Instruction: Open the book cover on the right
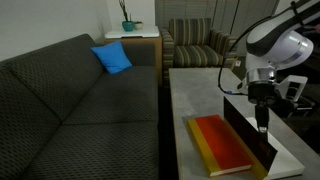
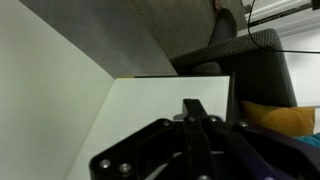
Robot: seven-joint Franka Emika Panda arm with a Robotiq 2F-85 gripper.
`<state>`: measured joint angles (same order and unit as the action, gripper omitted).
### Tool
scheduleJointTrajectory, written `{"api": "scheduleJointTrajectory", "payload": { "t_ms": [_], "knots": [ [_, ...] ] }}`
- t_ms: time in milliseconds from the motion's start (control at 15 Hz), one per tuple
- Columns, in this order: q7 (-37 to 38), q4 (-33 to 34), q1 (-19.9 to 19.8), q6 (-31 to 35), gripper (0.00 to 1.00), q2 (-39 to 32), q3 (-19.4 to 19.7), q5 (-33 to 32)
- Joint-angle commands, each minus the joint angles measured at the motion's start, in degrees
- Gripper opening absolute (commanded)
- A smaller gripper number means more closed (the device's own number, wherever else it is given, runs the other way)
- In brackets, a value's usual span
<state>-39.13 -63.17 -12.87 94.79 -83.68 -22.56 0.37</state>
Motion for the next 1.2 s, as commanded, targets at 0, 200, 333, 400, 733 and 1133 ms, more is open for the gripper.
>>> {"api": "scheduleJointTrajectory", "payload": {
  "t_ms": [0,200,333,400,733,1133],
  "knots": [
    [-2.32,-1.49,-1.39,-0.21,0.0,-0.39,-1.79,2.53],
    [-4.12,-1.85,-1.62,0.09,0.0,-0.83,-2.57,4.61],
    [-5.53,-2.02,-1.47,0.04,0.0,-0.83,-2.44,6.29],
    [-6.14,-2.0,-1.42,0.08,0.0,-0.83,-2.22,7.04],
    [-9.29,-1.92,-1.31,-0.35,0.0,-0.83,-1.12,10.9],
    [-10.71,-2.78,-1.64,7.11,0.0,0.1,0.65,10.13]
  ]
}}
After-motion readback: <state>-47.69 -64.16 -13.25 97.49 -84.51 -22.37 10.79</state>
